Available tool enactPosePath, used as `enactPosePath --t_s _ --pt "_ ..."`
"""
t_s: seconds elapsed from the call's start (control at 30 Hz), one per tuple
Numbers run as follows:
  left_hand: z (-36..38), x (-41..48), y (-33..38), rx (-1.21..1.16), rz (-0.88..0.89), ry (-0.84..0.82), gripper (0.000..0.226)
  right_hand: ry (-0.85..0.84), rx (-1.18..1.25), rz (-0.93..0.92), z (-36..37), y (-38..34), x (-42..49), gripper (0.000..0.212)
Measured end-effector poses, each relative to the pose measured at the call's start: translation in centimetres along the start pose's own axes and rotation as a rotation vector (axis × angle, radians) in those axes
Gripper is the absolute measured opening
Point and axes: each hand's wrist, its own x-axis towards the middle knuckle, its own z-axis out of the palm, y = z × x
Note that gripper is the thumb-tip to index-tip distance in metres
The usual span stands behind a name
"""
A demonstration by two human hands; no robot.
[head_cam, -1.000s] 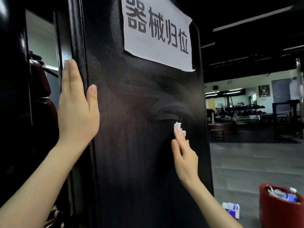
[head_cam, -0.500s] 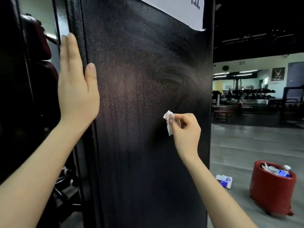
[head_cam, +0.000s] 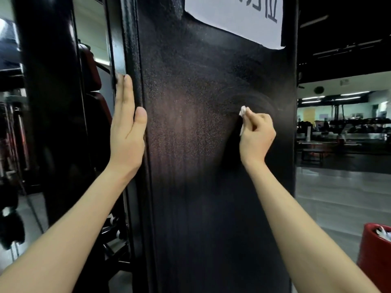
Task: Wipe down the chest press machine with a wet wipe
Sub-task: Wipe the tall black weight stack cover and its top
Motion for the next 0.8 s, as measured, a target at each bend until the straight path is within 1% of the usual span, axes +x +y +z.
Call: enactPosePath --t_s 0.03,0.07,0.13,0.17,0.2,0.23,0.27,0.3,0.37,0.4,0.43,0.47,0.53,0.57,0.6,0.63,0.67,0.7,0.73,0.8 --pt "-0.2 0.0 0.0 -0.049 -0.020 -0.015 0.054 -0.038 0.011 -0.099 0.4 -1.3 -1.6 0.018" --pt "-0.5 0.0 0.1 -0.095 -0.042 -0.027 0.055 -0.151 0.043 -0.222 0.4 -2.1 -4.5 0.020" --pt "-1.2 0.0 0.3 -0.158 -0.071 -0.058 0.056 -0.553 0.081 -0.408 -1.3 -2.8 -11.7 0.028" --pt "-1.6 0.0 0.4 -0.173 -0.080 -0.079 0.056 -0.673 0.092 -0.530 -2.2 -2.8 -14.2 0.029" --pt "-2.0 0.1 0.4 -0.183 -0.090 -0.099 0.055 -0.721 0.120 -0.640 -2.6 -2.4 -15.2 0.026" --pt "-2.4 0.1 0.5 -0.195 -0.100 -0.119 0.054 -0.731 0.125 -0.701 -2.6 -2.4 -14.2 0.022" --pt "-2.7 0.2 0.5 -0.207 -0.112 -0.136 0.054 -0.689 0.105 -0.675 -2.0 -2.4 -12.1 0.018" --pt "-2.9 0.3 0.5 -0.219 -0.124 -0.149 0.054 -0.540 0.096 -0.607 -0.9 -2.4 -9.5 0.016" --pt "-3.2 0.3 0.6 -0.239 -0.151 -0.161 0.057 -0.140 0.000 -0.412 1.6 -3.3 -3.6 0.021" --pt "-3.3 0.4 0.6 -0.250 -0.159 -0.169 0.057 -0.033 -0.013 -0.295 2.2 -4.1 -2.2 0.022" --pt "-3.3 0.4 0.7 -0.263 -0.165 -0.174 0.058 -0.004 -0.006 -0.251 2.7 -4.7 -2.5 0.023" --pt "-3.4 0.4 0.7 -0.276 -0.170 -0.179 0.058 -0.040 0.010 -0.307 2.8 -5.2 -4.3 0.024" --pt "-3.5 0.5 0.8 -0.287 -0.169 -0.174 0.057 -0.205 0.014 -0.606 1.8 -5.6 -9.4 0.021" --pt "-3.6 0.6 0.9 -0.288 -0.171 -0.171 0.057 -0.256 0.021 -0.760 0.9 -5.6 -11.5 0.018" --pt "-3.6 0.6 0.9 -0.286 -0.174 -0.169 0.057 -0.264 0.017 -0.868 0.5 -5.4 -12.1 0.017" --pt "-3.6 0.6 1.0 -0.281 -0.172 -0.167 0.057 -0.248 0.011 -0.922 0.6 -5.5 -11.1 0.015" --pt "-3.5 0.5 1.0 -0.277 -0.166 -0.164 0.058 -0.185 -0.012 -0.909 1.4 -5.8 -9.0 0.013" --pt "-3.5 0.5 0.9 -0.275 -0.159 -0.157 0.059 -0.108 -0.037 -0.821 2.4 -6.3 -6.4 0.018" --pt "-3.3 0.4 0.9 -0.275 -0.154 -0.149 0.059 -0.025 -0.058 -0.696 3.5 -6.9 -3.7 0.022" --pt "-3.0 0.3 0.7 -0.276 -0.144 -0.130 0.059 0.092 -0.063 -0.442 5.1 -8.3 0.1 0.022"
